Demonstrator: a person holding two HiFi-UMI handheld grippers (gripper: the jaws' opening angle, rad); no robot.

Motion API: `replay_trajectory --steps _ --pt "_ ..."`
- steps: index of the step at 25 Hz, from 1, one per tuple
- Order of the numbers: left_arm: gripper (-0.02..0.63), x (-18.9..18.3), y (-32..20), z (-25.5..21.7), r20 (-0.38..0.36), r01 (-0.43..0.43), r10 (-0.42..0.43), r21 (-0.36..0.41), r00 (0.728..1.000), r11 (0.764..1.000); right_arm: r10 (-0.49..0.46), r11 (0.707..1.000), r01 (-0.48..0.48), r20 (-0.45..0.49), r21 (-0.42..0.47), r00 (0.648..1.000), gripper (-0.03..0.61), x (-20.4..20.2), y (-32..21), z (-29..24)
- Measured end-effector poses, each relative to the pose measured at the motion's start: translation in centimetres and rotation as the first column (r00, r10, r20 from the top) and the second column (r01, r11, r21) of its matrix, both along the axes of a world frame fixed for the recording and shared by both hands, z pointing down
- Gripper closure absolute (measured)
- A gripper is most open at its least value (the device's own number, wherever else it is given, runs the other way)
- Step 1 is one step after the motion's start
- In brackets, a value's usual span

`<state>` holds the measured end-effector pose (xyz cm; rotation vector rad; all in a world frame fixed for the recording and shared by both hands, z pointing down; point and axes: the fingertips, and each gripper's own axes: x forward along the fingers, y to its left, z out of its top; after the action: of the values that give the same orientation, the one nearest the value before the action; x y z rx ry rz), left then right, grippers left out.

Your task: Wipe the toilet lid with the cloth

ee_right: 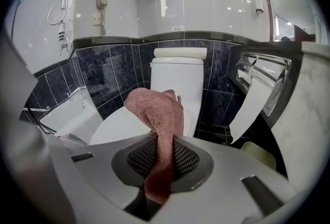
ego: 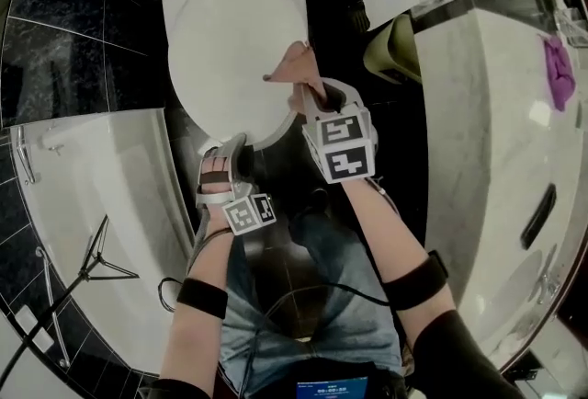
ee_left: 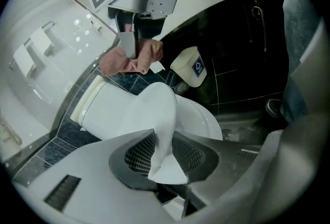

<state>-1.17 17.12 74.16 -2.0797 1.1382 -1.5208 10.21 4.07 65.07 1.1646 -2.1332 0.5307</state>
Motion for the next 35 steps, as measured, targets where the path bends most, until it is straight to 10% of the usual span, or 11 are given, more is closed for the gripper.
replay_trajectory --steps 21,30,35 --pt "0.614 0.0 2.8 6.5 -0.019 -0.014 0.010 -0.234 1.000 0.972 -0.005 0.998 0.003 -0.017 -0.066 1.000 0.497 0.0 1.2 2.7" --pt "0.614 -0.8 -1.6 -7.4 -0.179 0.043 -0.076 -0.183 0.981 0.982 -0.016 0.995 0.018 0.025 -0.099 1.000 0.497 -0.4 2.2 -4.9" --pt "0.614 -0.6 -3.8 -20.3 -0.425 0.141 -0.232 -0.235 0.875 0.962 -0.066 0.993 0.074 0.082 -0.095 0.994 0.497 -1.6 3.6 -12.9"
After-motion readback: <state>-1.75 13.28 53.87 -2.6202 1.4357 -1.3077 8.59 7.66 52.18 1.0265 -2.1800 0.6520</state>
